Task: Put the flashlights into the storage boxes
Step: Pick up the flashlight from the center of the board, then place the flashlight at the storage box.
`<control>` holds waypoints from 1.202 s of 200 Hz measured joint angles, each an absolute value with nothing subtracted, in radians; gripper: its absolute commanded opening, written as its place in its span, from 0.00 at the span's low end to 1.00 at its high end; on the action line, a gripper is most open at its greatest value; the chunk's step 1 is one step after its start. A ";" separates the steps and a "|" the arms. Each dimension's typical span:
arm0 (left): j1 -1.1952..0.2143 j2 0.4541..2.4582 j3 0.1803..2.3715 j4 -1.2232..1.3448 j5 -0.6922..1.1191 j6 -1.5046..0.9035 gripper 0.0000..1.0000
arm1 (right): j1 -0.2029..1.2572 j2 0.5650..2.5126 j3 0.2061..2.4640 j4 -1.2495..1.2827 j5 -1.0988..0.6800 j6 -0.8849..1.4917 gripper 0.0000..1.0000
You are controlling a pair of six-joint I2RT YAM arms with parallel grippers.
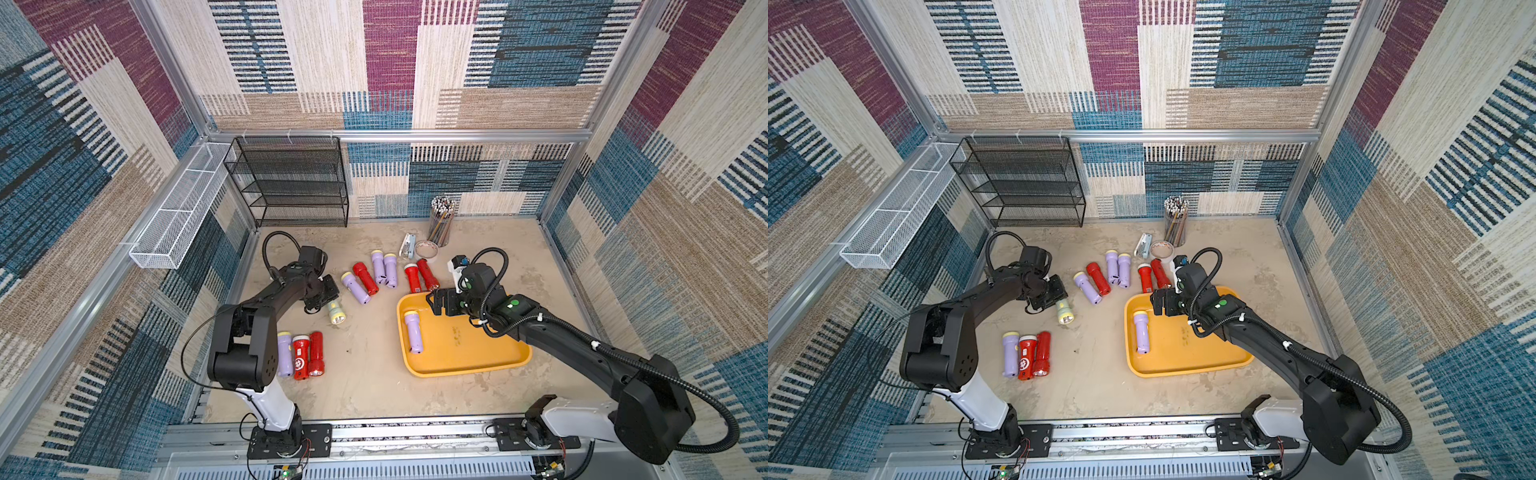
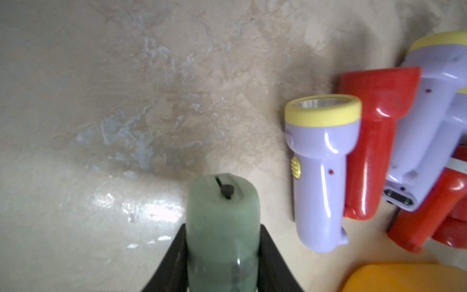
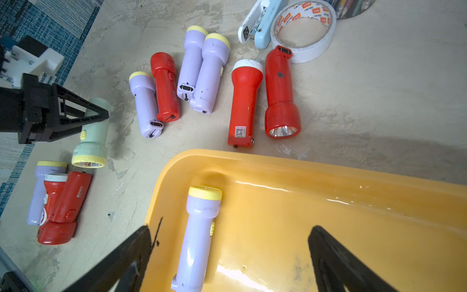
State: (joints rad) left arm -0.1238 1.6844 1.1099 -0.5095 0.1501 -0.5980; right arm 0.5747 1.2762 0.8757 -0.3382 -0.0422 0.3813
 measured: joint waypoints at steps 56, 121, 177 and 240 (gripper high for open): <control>-0.255 1.534 1.105 -0.543 0.163 -0.630 0.17 | 0.572 1.234 0.867 -0.361 -0.012 0.381 1.00; -0.577 1.568 1.245 -0.537 0.120 -0.711 0.18 | 0.555 1.106 0.836 -0.437 0.056 0.381 1.00; -0.751 1.676 1.288 -0.485 0.077 -0.764 0.17 | 0.548 0.972 0.800 -0.513 0.089 0.397 1.00; -0.878 1.760 1.260 -0.366 0.023 -0.829 0.17 | 0.548 0.922 0.776 -0.562 0.097 0.411 1.00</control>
State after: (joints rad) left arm -0.8780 1.7603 1.2598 -0.3656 0.0231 -0.8288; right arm 0.5484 0.9218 0.7761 -0.5621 0.0975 0.4114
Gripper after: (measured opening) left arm 0.372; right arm 0.995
